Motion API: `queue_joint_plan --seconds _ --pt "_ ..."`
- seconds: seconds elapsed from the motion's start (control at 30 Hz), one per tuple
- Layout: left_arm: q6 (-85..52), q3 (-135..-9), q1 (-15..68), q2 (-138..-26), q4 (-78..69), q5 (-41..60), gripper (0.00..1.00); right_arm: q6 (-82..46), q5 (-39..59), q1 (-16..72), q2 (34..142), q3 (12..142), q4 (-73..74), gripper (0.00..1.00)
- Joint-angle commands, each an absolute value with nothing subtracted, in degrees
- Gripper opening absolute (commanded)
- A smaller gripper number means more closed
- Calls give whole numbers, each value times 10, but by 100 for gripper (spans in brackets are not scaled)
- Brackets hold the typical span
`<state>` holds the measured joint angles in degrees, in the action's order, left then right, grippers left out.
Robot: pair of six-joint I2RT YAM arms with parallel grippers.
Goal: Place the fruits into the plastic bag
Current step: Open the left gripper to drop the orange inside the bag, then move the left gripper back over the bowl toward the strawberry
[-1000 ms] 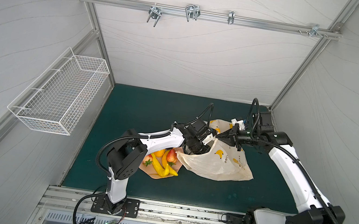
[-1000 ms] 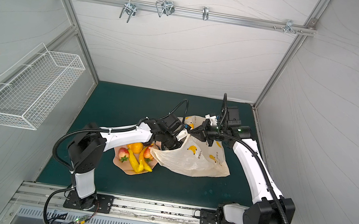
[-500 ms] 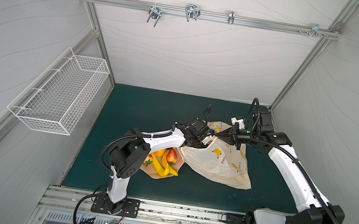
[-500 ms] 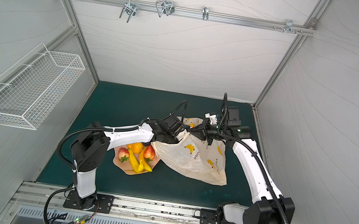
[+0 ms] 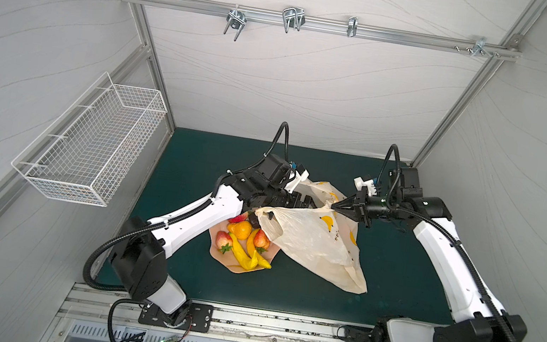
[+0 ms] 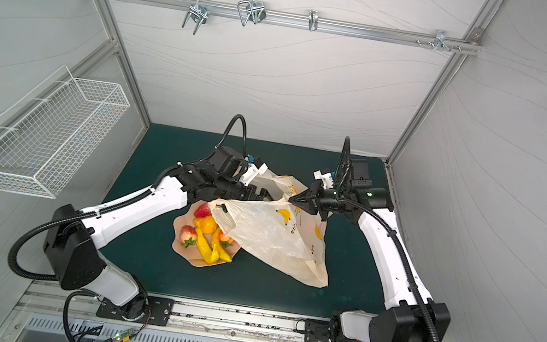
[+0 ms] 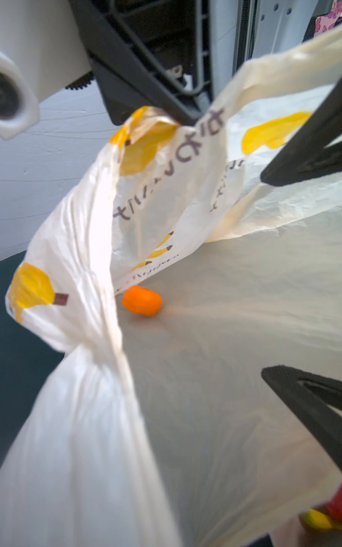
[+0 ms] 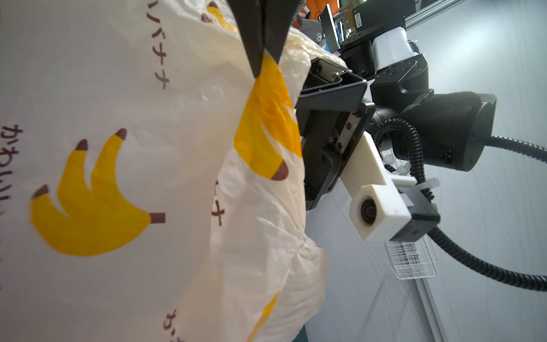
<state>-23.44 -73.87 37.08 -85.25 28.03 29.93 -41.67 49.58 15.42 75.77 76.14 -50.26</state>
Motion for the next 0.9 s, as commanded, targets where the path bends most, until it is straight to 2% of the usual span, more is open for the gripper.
queue_joint_plan --seconds 0.0,0.17,0.57,0.7,0.8,0.87 --pt "-241 -712 368 -838 309 299 95 -335 463 149 780 792 -595 0" --pt "-264 -672 368 -807 311 305 94 -268 374 149 801 827 -667 0" --pt "-251 -651 369 -696 385 282 91 -239 334 154 770 789 -653 0" --pt "-269 -650 367 -672 435 228 91 -226 322 156 756 783 -660 0" --pt "-307 -666 357 -664 511 138 92 -224 324 163 744 776 -656 0" --pt "-329 -671 343 -654 521 127 93 -219 322 171 737 774 -653 0"
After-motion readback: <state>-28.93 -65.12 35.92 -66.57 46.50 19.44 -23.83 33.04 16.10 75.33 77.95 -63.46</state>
